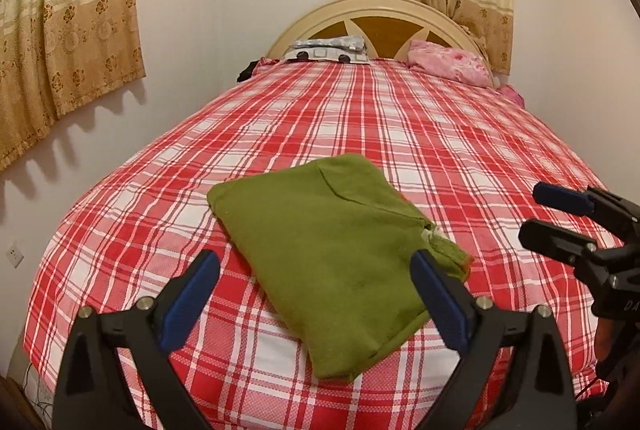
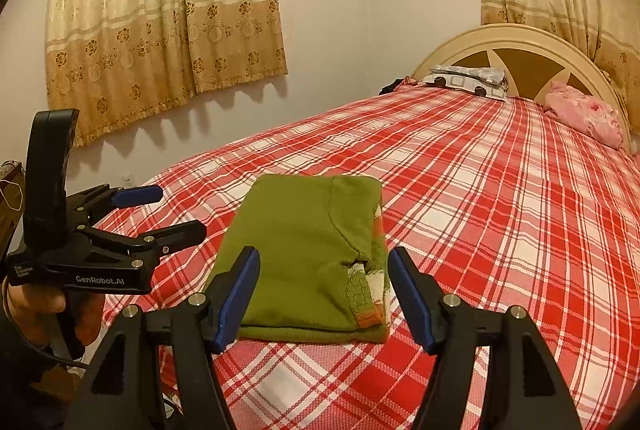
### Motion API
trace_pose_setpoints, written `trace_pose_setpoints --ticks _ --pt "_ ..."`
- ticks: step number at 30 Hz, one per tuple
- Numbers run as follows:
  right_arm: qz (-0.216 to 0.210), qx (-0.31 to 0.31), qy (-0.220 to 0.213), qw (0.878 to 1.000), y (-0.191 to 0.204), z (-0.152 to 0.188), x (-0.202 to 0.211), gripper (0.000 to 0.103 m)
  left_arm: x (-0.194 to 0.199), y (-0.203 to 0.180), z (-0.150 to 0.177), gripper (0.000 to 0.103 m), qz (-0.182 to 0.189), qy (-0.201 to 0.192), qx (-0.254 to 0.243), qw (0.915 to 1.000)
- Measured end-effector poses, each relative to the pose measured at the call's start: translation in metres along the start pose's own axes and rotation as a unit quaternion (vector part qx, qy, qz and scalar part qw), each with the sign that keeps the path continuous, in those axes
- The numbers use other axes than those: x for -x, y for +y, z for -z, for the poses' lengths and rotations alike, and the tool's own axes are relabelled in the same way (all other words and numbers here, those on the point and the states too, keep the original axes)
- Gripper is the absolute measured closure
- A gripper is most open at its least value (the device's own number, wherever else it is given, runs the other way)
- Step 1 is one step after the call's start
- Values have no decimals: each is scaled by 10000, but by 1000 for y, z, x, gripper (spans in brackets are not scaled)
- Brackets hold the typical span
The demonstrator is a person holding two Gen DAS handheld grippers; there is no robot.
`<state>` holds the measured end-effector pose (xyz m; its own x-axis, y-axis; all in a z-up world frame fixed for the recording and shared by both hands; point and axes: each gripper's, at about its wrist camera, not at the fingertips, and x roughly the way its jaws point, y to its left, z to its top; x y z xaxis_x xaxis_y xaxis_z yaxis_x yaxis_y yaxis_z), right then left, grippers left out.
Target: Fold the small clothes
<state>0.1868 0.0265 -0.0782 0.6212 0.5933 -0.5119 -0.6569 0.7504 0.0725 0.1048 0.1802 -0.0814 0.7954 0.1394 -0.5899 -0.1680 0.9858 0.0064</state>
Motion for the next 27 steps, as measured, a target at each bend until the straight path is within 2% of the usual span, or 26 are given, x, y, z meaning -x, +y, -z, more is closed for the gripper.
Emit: trace_pose_setpoints --ticks 27 --pt "-53 -8 -19 10000 3 3 2 35 2 0 -1 4 -16 -13 34 10000"
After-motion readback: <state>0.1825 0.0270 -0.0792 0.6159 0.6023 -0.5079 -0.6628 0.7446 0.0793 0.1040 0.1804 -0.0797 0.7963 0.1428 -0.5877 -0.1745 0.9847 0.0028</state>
